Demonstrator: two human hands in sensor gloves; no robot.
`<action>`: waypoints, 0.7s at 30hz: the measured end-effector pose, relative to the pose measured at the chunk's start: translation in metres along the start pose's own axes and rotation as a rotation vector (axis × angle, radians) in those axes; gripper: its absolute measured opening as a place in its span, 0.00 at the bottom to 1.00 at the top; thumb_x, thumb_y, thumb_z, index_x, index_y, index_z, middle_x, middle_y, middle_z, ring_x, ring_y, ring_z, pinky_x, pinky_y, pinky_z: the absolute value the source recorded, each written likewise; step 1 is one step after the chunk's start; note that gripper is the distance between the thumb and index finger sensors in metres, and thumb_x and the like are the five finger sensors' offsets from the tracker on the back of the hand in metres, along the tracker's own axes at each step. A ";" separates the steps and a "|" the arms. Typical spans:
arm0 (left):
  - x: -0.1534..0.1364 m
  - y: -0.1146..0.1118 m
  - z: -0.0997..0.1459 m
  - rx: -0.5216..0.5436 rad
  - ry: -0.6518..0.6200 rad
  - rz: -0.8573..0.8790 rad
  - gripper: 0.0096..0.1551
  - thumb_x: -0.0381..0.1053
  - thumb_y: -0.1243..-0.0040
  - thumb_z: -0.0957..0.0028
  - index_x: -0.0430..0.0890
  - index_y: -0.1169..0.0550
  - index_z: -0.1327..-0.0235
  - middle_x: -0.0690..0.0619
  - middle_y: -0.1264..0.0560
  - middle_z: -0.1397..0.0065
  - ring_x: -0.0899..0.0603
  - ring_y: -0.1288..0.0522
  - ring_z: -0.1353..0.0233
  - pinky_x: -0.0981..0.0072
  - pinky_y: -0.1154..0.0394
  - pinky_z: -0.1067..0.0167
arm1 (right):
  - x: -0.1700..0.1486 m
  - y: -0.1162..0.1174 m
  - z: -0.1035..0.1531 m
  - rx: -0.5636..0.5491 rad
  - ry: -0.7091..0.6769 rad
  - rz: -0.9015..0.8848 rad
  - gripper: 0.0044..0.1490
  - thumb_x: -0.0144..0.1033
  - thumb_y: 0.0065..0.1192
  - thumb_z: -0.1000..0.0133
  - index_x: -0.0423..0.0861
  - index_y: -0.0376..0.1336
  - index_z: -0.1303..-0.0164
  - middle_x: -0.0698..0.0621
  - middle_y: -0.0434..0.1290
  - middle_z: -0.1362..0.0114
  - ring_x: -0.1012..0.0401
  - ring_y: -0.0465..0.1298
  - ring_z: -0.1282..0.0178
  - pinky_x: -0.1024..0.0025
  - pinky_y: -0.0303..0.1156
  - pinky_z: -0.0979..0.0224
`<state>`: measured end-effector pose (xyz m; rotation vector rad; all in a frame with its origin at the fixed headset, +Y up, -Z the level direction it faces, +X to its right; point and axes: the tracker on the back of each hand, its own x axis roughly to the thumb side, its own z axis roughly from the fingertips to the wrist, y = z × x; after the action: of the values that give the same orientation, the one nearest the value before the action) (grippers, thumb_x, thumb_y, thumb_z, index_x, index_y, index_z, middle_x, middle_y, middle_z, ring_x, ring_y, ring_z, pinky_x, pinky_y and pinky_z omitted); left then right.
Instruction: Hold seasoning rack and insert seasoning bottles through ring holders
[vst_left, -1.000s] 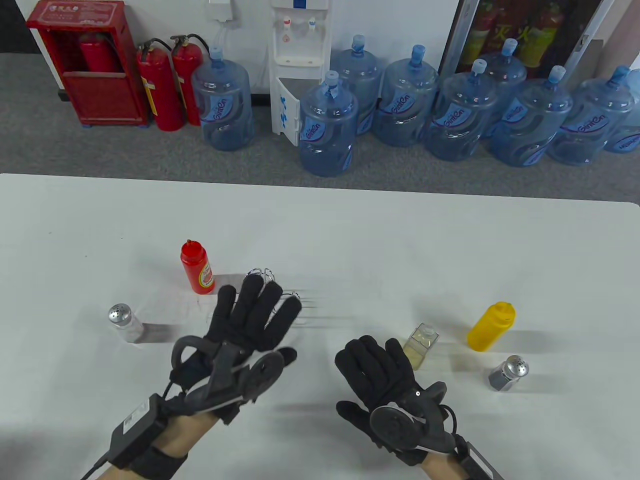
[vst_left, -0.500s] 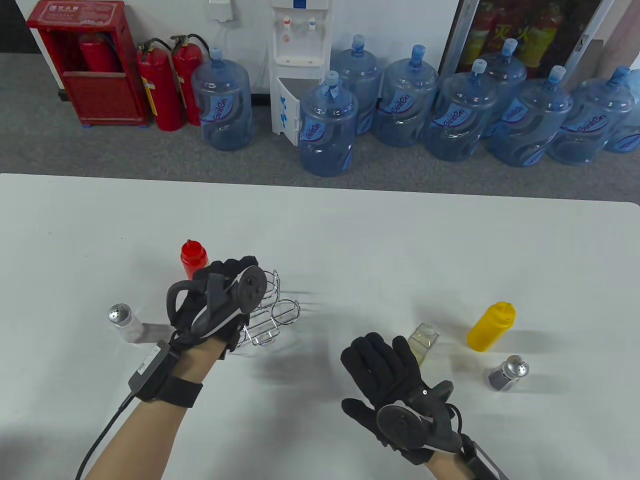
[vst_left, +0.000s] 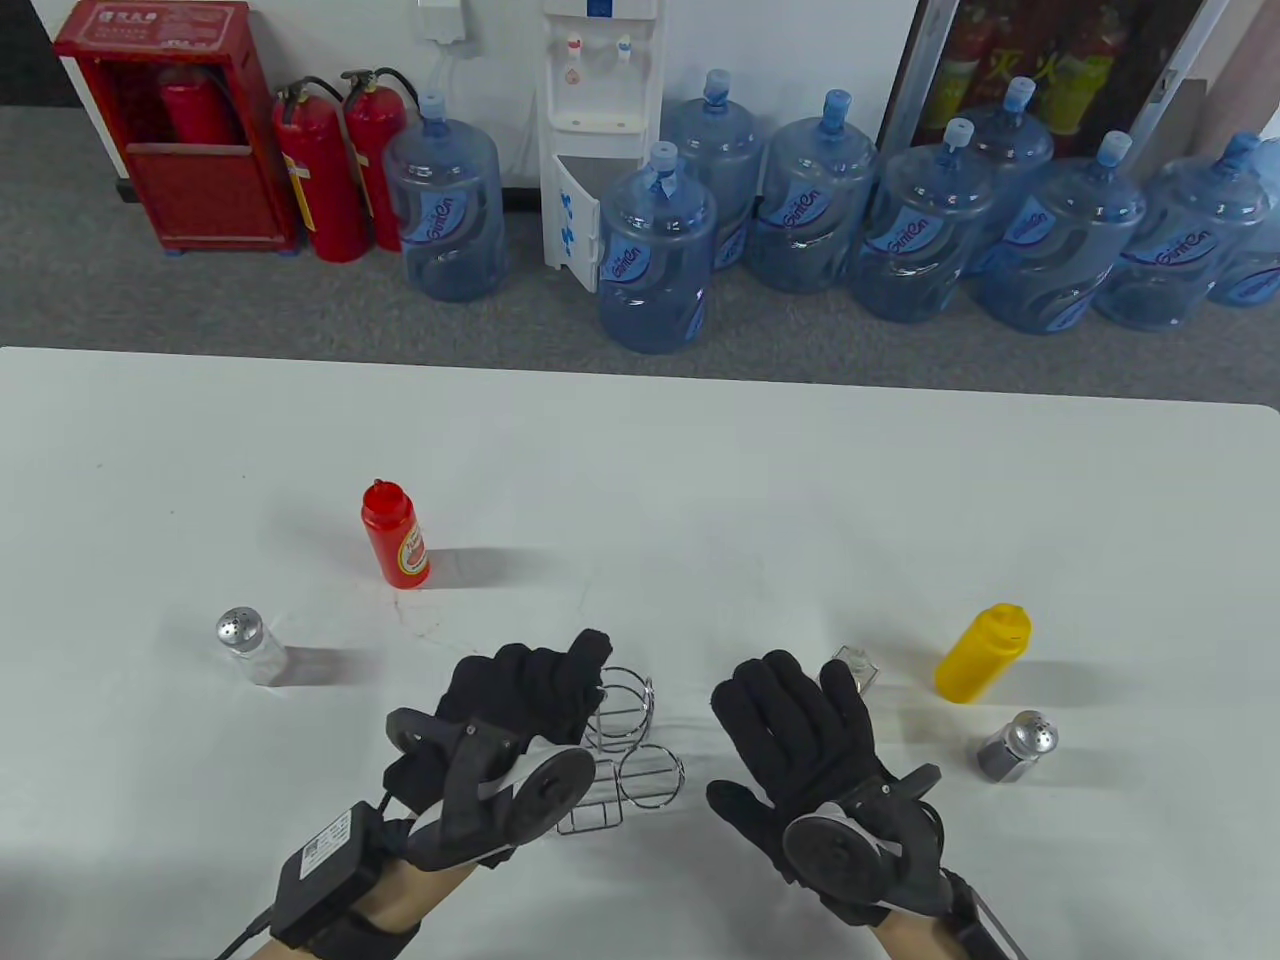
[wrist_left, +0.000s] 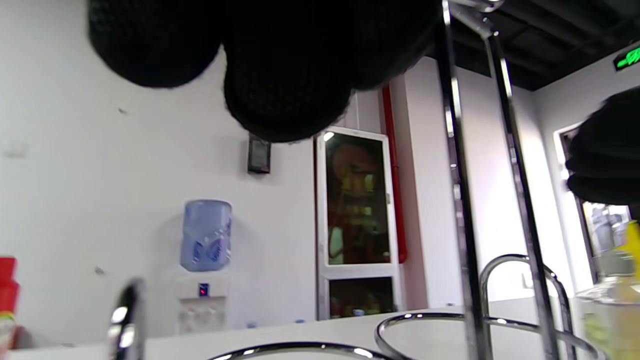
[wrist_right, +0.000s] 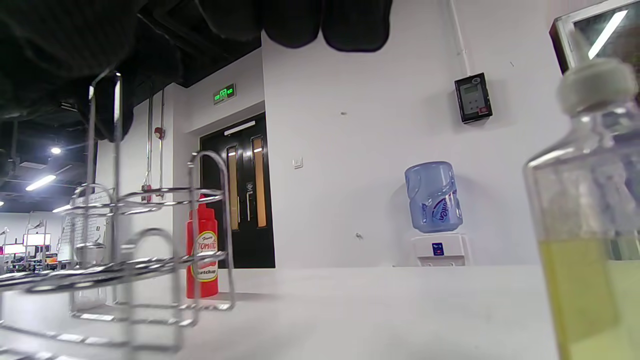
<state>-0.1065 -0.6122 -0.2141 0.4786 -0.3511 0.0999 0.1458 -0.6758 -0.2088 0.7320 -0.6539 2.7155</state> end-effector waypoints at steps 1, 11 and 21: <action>0.000 0.000 0.001 -0.012 -0.003 0.027 0.24 0.55 0.54 0.52 0.56 0.30 0.42 0.68 0.21 0.66 0.55 0.15 0.58 0.54 0.21 0.55 | 0.000 -0.001 0.000 -0.002 0.003 0.005 0.54 0.68 0.56 0.57 0.61 0.44 0.22 0.57 0.46 0.16 0.54 0.54 0.14 0.40 0.43 0.16; 0.009 0.000 0.000 -0.037 -0.099 0.081 0.23 0.56 0.54 0.51 0.57 0.30 0.42 0.68 0.21 0.65 0.55 0.16 0.57 0.54 0.21 0.54 | -0.019 -0.050 -0.034 0.102 0.044 0.164 0.59 0.70 0.64 0.61 0.59 0.49 0.21 0.56 0.54 0.17 0.53 0.61 0.17 0.41 0.48 0.17; 0.008 -0.004 0.001 -0.050 -0.108 0.041 0.23 0.57 0.54 0.51 0.57 0.30 0.42 0.68 0.21 0.65 0.55 0.15 0.56 0.54 0.21 0.53 | -0.064 -0.048 -0.100 0.679 0.233 0.491 0.60 0.70 0.71 0.67 0.53 0.58 0.25 0.52 0.65 0.22 0.54 0.72 0.25 0.44 0.56 0.20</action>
<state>-0.0986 -0.6161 -0.2127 0.4283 -0.4683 0.1048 0.1749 -0.5940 -0.3024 0.3900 0.2034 3.4436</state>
